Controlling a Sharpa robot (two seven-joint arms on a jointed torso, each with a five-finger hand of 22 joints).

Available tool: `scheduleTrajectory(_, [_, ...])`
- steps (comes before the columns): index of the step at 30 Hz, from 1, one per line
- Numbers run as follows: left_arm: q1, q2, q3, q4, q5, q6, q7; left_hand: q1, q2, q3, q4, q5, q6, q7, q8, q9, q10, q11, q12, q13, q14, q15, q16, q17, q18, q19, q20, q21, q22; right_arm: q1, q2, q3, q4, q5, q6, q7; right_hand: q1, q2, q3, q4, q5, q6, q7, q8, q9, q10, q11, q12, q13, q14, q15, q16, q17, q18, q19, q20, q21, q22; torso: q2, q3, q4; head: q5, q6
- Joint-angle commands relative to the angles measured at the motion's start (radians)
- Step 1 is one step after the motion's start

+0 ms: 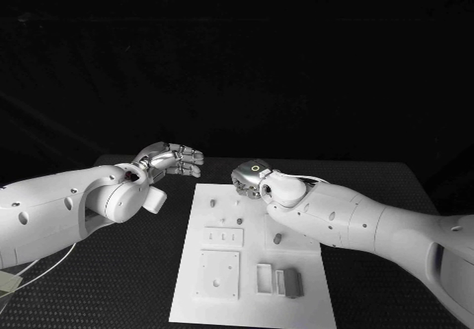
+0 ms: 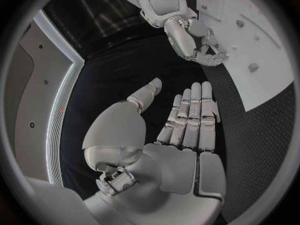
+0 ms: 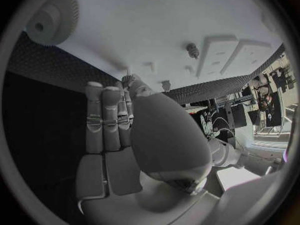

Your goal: Assemble the parts on the task board

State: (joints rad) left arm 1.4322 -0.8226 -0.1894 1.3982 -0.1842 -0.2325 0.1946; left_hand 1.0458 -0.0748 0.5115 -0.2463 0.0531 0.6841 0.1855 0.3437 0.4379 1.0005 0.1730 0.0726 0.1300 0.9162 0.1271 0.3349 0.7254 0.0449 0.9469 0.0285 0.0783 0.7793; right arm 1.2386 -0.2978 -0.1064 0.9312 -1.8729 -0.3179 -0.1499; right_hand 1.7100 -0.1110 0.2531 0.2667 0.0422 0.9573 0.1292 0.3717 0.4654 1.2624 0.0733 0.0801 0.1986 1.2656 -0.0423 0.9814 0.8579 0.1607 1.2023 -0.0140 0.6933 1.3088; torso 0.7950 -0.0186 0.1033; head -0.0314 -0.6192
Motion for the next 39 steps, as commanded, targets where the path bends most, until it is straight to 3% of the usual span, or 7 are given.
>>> scheduleTrajectory(1, [0.003,0.0,0.001,0.002,0.003,0.001,0.005,-0.003,-0.008,0.0,0.005,-0.004,-0.006,0.025,-0.006,0.0,-0.003,0.007,-0.005,-0.001,-0.004,0.005,-0.006,0.002,0.005,-0.007,0.002,-0.006,0.001,-0.011,0.001,-0.006,-0.001,0.001,0.041,0.012,-0.003,0.019,0.009,-0.001,0.006,-0.001,0.003,0.004,0.006,0.002,-0.004,-0.001,0.004,-0.005,0.0,0.001,0.002,0.101,-0.006,-0.001,0.001,0.021,-0.001,-0.0007,0.0017,-0.003,0.001])
scheduleTrajectory(26, [0.003,-0.002,0.001,-0.002,0.003,0.001,0.003,-0.002,-0.007,0.0,0.005,-0.004,-0.007,0.023,-0.006,0.0,-0.005,0.006,-0.005,-0.002,-0.004,0.005,-0.008,0.004,0.005,-0.007,0.003,-0.007,0.001,-0.014,-0.006,-0.007,0.004,-0.024,-0.031,-0.022,-0.014,0.025,0.02,-0.026,0.006,0.014,-0.002,0.011,0.023,0.023,-0.013,0.006,0.019,-0.002,-0.01,0.01,0.008,0.101,-0.004,-0.003,0.016,0.022,0.0,0.0007,0.0029,-0.007,0.013])
scheduleTrajectory(39, [0.003,-0.004,0.001,-0.001,0.004,-0.001,0.001,-0.001,-0.008,0.0,0.006,-0.004,-0.01,0.022,-0.007,0.0,-0.008,0.004,-0.006,-0.003,-0.004,0.005,-0.009,0.006,0.005,-0.008,0.003,-0.007,0.002,-0.016,-0.035,-0.006,0.037,-0.038,-0.066,-0.028,-0.022,0.02,0.024,-0.035,0.006,0.018,-0.004,0.011,0.026,0.028,-0.015,0.006,0.023,0.002,-0.012,0.014,0.01,0.101,-0.002,-0.004,0.023,0.022,0.0,-0.0003,0.002,-0.007,0.014])
